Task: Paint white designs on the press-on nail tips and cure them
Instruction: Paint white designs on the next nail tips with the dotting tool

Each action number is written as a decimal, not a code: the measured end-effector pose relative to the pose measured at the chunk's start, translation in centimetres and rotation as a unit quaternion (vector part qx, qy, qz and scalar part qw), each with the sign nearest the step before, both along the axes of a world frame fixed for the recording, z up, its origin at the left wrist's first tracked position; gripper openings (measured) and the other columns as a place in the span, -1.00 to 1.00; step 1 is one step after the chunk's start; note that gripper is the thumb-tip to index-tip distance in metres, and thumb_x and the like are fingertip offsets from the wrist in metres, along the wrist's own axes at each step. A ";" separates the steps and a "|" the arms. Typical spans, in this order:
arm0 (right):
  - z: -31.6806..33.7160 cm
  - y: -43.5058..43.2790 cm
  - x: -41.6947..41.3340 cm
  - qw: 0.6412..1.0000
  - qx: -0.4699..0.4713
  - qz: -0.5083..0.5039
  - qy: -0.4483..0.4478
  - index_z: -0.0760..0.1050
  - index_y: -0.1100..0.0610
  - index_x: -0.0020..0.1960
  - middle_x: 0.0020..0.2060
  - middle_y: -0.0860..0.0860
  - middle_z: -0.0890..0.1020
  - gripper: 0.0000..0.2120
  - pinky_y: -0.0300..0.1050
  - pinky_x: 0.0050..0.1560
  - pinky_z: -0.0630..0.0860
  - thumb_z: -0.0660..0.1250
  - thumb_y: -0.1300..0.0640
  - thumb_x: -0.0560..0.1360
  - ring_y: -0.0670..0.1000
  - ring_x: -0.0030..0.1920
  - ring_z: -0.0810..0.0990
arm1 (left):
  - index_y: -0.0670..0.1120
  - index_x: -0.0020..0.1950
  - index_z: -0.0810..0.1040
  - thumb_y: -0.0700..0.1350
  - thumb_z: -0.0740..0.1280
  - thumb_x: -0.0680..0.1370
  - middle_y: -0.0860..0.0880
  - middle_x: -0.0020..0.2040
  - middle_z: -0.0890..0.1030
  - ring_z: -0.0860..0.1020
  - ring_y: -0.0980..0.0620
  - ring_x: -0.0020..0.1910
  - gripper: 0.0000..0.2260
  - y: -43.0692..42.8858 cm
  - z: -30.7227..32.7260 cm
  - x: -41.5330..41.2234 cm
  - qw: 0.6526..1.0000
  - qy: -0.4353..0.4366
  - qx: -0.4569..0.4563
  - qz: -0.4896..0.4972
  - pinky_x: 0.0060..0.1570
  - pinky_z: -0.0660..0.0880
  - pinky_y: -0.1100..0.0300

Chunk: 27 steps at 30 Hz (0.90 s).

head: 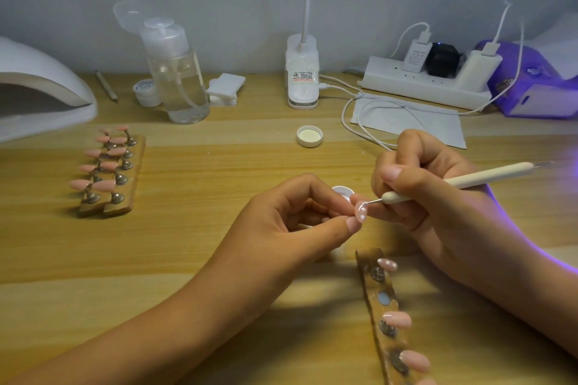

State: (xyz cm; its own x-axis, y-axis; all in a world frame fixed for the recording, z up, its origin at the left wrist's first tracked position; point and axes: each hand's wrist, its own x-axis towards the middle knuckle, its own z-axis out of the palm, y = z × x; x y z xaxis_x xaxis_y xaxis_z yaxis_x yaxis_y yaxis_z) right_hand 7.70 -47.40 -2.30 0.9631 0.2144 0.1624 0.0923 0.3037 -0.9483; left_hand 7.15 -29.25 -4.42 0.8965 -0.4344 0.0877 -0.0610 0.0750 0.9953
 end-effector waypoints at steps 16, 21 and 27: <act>-0.1 -0.1 0.0 1.000 -0.008 -0.005 0.000 0.39 0.06 -0.38 -0.47 0.01 0.40 -0.78 -0.26 -0.32 0.56 0.41 0.24 0.30 -0.11 -0.43 0.39 | 0.05 -0.20 0.64 -0.04 0.48 0.37 0.09 -0.14 0.68 0.55 0.15 -0.23 -0.94 0.0 0.0 0.0 1.000 0.001 -0.013 -0.002 -0.19 0.52 0.30; -0.2 -0.1 0.1 1.000 -0.001 -0.004 0.000 0.40 0.06 -0.39 -0.47 0.00 0.41 -0.83 -0.27 -0.33 0.56 0.38 0.15 0.30 -0.11 -0.43 0.40 | 0.05 -0.19 0.64 0.01 0.48 0.36 0.02 -0.14 0.68 0.56 0.14 -0.22 -0.91 0.1 0.0 -0.1 1.000 0.002 -0.002 0.000 -0.18 0.54 0.27; -0.3 -0.2 0.3 1.000 0.004 -0.002 0.005 0.40 0.05 -0.38 -0.47 -0.01 0.42 -0.82 -0.25 -0.31 0.57 0.39 0.14 0.32 -0.11 -0.43 0.40 | 0.04 -0.19 0.64 -0.06 0.50 0.39 0.07 -0.16 0.67 0.56 0.14 -0.21 -0.93 0.0 0.2 -0.1 1.000 0.005 -0.001 0.001 -0.15 0.54 0.23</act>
